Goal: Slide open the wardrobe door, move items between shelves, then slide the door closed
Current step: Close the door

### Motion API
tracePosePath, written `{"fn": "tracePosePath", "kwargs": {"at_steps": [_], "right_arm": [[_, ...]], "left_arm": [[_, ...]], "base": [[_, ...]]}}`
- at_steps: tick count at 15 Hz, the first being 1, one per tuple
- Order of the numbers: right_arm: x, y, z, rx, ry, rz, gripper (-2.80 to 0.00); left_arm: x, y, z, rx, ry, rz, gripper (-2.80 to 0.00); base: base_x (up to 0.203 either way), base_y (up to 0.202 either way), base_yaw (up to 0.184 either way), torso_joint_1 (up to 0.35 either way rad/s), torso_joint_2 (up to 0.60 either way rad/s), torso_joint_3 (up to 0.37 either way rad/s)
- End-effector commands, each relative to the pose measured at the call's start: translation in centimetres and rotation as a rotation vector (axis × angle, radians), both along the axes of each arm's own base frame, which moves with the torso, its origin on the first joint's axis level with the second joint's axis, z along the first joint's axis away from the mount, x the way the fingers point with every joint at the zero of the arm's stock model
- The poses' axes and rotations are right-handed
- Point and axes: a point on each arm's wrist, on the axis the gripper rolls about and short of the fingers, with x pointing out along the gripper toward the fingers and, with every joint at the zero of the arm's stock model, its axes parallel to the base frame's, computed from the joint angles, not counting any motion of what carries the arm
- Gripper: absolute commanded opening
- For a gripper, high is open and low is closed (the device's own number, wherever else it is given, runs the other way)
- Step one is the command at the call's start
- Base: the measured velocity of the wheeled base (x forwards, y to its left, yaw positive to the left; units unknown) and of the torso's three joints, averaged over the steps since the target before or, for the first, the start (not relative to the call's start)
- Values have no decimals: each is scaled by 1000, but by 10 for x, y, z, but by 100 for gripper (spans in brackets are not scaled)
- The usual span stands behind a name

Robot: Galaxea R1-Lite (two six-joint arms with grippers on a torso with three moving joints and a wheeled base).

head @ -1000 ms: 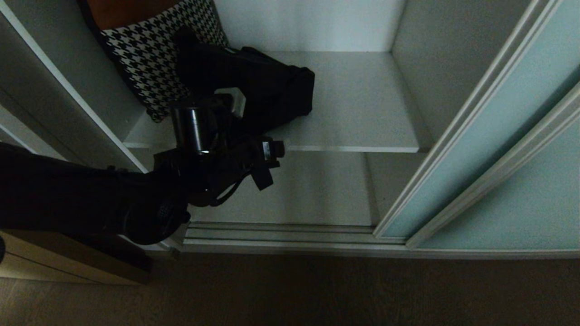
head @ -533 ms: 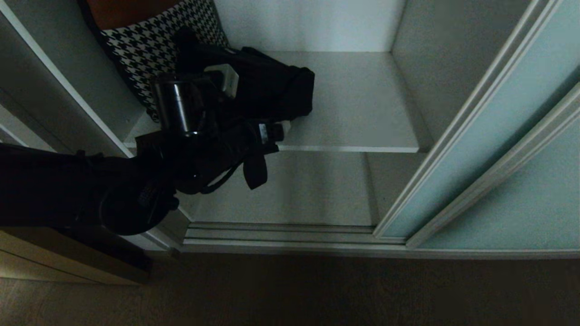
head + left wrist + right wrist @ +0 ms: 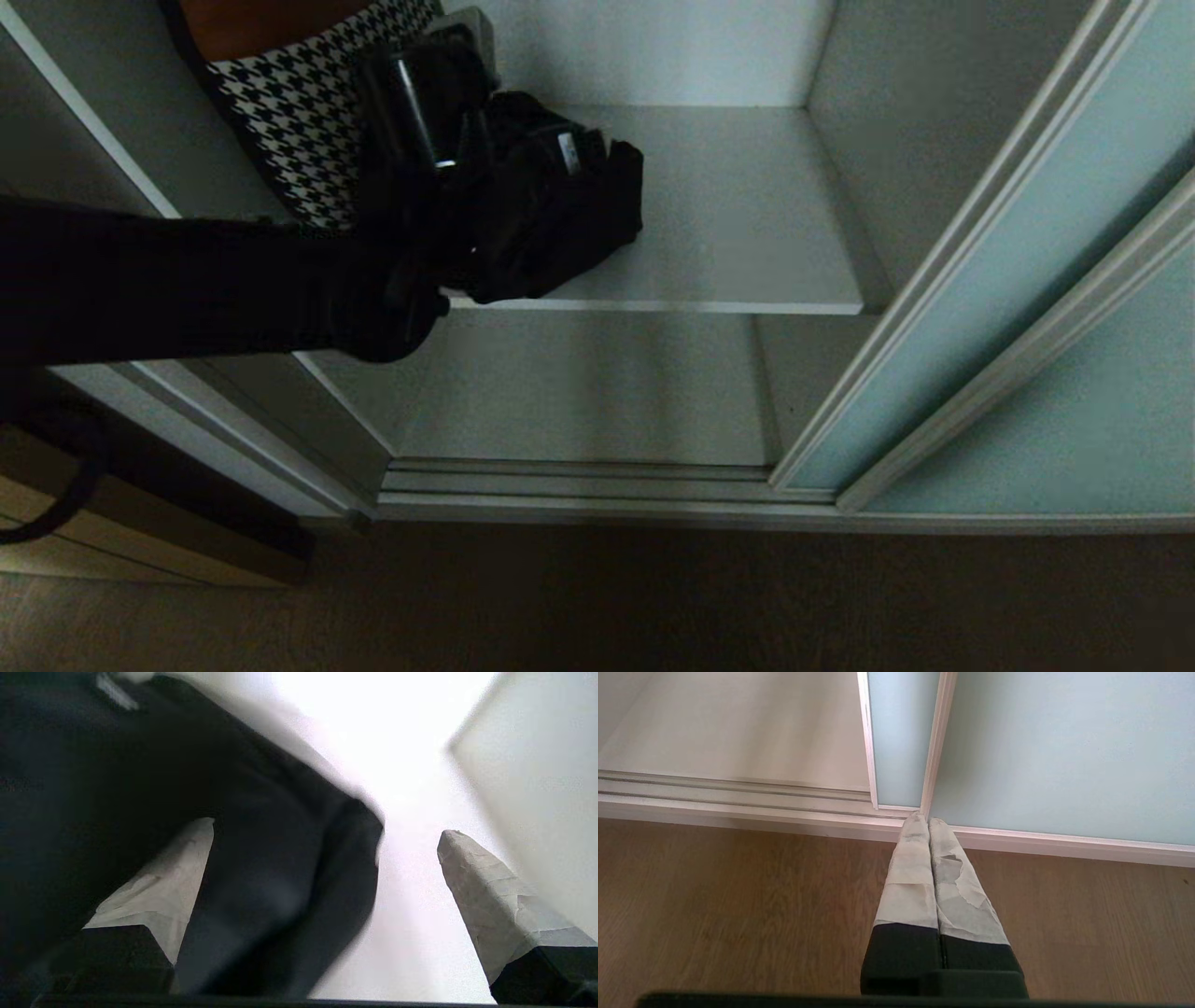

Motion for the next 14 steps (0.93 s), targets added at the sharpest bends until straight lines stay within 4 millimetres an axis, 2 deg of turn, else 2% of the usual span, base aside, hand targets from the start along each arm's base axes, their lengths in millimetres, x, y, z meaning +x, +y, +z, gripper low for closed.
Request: {"fn": "tracePosePath", "kwargs": {"at_steps": [1,4,5,8,14], "right_arm": [[0,0,0,0,-2,-1,-280],[0,0,0,0,-2,-1,-280],[0,0,0,0,-2,0,-280],[0,0,0,0,-2,1,-280],[0,0,0,0,-2,1,-280]], "left_arm": [[35,-20,-23,2,10,19,0],[57,-33,-53,24,43,29,0],[57,-33,-54,25,45,31,0],[78,-34,-88,58,88,65,0],[83,-35,-99,82,105,121,0]], "base": [[0,0,0,0,0,0],[0,0,0,0,0,0],[0,0,0,0,0,0],[0,0,0,0,0,0],[0,0,0,0,0,0]]}}
